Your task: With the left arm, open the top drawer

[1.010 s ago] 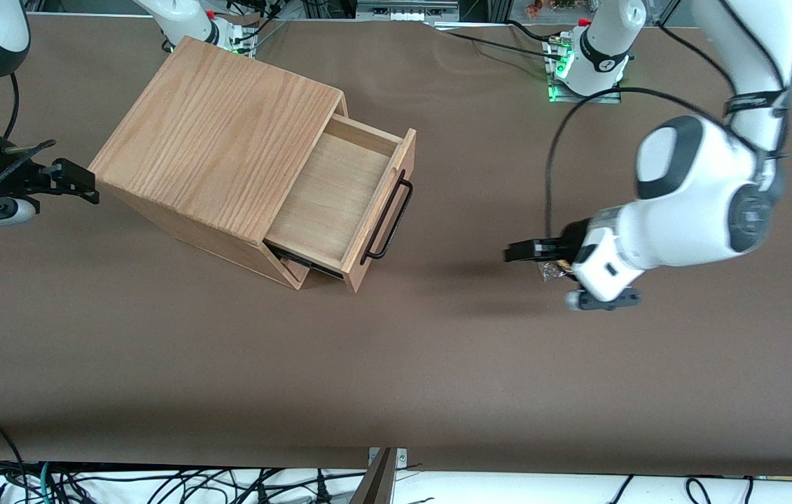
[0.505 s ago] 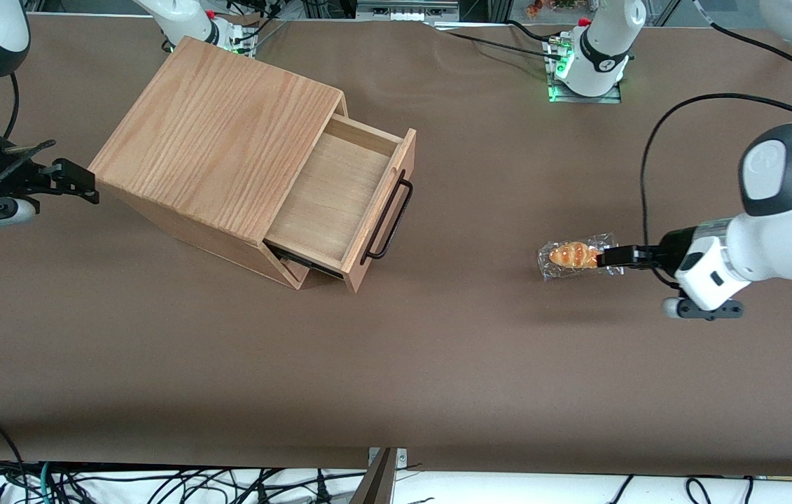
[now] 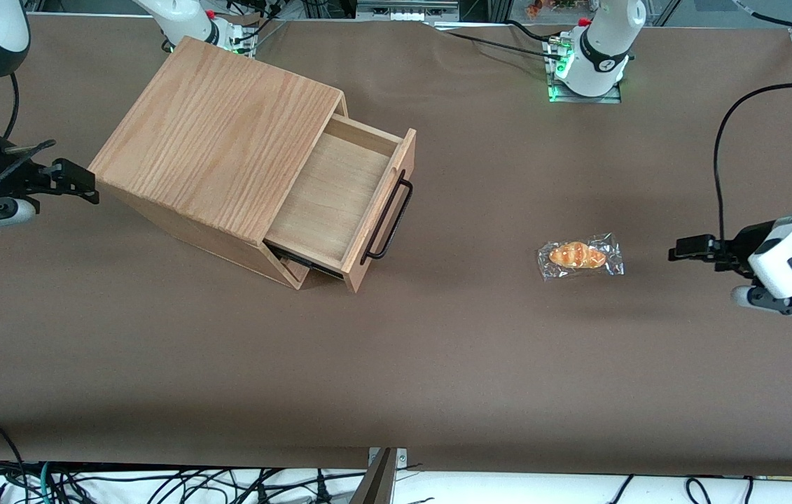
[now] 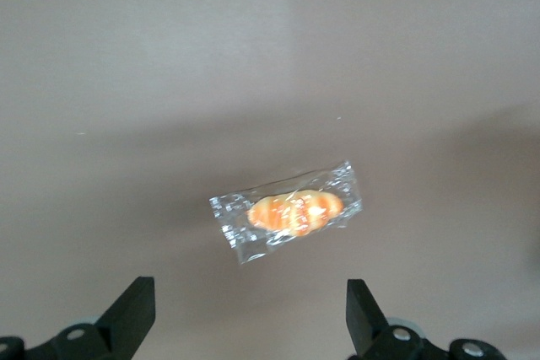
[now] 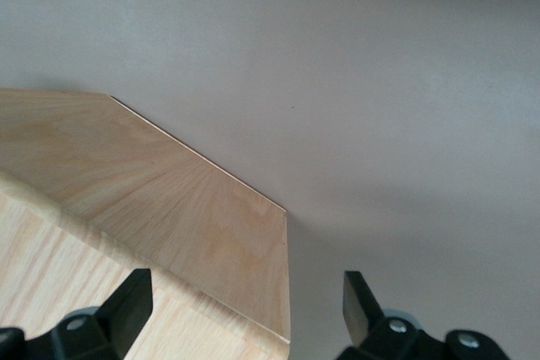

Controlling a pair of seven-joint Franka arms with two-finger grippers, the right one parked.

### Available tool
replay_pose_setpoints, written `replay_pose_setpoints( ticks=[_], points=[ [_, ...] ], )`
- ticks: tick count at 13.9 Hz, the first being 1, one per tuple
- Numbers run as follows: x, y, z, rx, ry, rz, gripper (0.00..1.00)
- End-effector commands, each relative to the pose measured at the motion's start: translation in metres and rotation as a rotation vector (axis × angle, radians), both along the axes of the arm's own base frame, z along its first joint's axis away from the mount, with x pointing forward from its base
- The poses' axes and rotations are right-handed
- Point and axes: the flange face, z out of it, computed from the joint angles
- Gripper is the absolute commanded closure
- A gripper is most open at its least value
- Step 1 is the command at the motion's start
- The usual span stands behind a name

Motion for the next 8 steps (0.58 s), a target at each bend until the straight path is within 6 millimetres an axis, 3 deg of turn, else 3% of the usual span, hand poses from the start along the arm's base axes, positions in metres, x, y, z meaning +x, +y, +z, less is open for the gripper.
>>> replay_pose_setpoints(
  ticks=[1,4,8],
  points=[
    [-0.035,0.008,0.044,0.067,-0.044,-0.024,0.00],
    [-0.061,0.008,0.089,0.112,-0.105,-0.030,0.00],
    [-0.090,-0.027,0.136,0.170,-0.140,-0.096,0.00]
  ],
)
